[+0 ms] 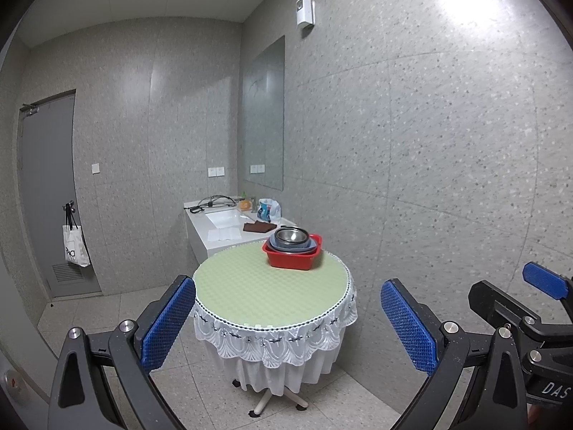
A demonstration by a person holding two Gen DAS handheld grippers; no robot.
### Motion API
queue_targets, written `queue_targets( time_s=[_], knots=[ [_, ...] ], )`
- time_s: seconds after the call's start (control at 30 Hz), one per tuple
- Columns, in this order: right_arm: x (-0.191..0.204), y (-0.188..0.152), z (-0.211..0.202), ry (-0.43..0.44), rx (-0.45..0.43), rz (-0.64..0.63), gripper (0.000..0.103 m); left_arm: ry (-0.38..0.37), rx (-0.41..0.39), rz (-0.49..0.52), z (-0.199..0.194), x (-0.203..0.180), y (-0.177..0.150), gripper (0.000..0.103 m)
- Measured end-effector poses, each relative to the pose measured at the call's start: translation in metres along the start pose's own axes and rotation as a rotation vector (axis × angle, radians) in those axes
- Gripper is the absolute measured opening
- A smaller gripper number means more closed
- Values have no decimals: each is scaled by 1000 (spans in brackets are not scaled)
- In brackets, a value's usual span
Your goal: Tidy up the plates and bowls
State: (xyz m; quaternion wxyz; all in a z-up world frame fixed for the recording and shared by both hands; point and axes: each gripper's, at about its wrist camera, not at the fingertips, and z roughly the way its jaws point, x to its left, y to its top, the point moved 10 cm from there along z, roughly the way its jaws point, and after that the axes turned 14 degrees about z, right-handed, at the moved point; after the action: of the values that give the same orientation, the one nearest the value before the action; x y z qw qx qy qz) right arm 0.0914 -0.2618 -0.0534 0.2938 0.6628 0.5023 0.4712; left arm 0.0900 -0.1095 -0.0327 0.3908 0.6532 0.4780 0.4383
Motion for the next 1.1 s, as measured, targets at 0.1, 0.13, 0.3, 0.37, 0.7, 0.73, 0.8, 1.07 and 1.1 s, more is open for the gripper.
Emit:
queue_targets(
  time_s=[0.1, 0.13, 0.3, 0.37, 0.7, 0.73, 0.8, 1.07, 1.1],
  knots=[
    [0, 1, 5, 0, 1, 1, 103, 3, 2, 2, 5, 1, 2, 102],
    [1, 1, 7, 1, 2, 1, 103, 2, 2, 2, 4, 1, 2, 102],
    [2, 2, 13, -2, 4, 1, 103, 3, 5, 1, 15, 3, 3, 102],
    [2, 3, 17, -2, 6, 1, 103, 4, 5, 0, 19, 4, 3, 102],
    [5, 4, 24, 0, 5, -1, 103, 9, 4, 2, 31, 8, 7, 102],
    [6, 5, 24, 0, 2, -1, 103, 10, 3, 1, 32, 9, 7, 102],
    [8, 5, 25, 1, 0, -1, 103, 12, 1, 1, 31, 8, 6, 102],
    [14, 6, 24, 7, -10, -3, 103, 21, -6, -2, 28, 8, 3, 102],
    [13, 5, 24, 7, -10, -4, 103, 22, -7, -2, 27, 9, 3, 102]
  ],
)
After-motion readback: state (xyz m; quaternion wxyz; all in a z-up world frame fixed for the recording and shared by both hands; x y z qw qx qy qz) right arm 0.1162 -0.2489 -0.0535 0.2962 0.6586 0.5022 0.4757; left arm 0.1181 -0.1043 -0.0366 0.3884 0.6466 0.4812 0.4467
